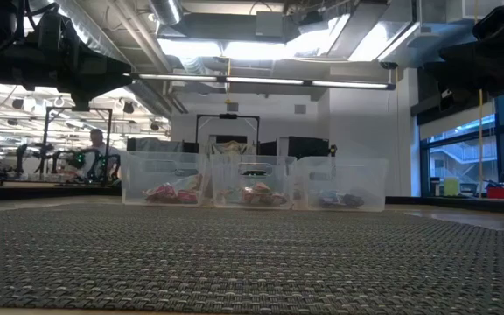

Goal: Pick and place Granola Bars by type
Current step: Return to Home Position

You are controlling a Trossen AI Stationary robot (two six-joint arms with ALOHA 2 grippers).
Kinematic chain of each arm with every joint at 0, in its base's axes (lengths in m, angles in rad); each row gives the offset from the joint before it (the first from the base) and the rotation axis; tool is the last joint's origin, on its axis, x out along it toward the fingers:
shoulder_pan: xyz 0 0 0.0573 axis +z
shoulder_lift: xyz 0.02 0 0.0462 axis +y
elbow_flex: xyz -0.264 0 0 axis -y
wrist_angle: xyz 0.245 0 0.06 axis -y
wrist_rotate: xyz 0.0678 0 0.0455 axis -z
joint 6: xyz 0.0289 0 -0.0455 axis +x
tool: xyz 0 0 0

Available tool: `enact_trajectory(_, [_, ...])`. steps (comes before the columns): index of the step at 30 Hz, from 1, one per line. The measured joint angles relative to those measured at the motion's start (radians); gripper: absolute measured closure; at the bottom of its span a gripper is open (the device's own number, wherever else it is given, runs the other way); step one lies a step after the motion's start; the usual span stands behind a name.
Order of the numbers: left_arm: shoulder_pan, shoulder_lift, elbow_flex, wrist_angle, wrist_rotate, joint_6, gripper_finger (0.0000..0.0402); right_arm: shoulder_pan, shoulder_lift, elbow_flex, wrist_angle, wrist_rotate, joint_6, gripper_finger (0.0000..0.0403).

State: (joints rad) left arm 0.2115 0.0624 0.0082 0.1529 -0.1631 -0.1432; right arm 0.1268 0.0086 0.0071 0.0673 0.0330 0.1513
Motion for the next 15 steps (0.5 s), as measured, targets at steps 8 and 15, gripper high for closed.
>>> enact_trajectory(8, [0.0,0.0,0.0,0.0,0.0,0.0,0.0237,0.0,0.0,0.0,0.0,0.0,0.0,0.0271])
enact_trajectory(15, [0.0,0.0,0.0,0.0,0.0,0.0,0.0239,0.0,0.0,0.0,0.0,0.0,0.0,0.0271])
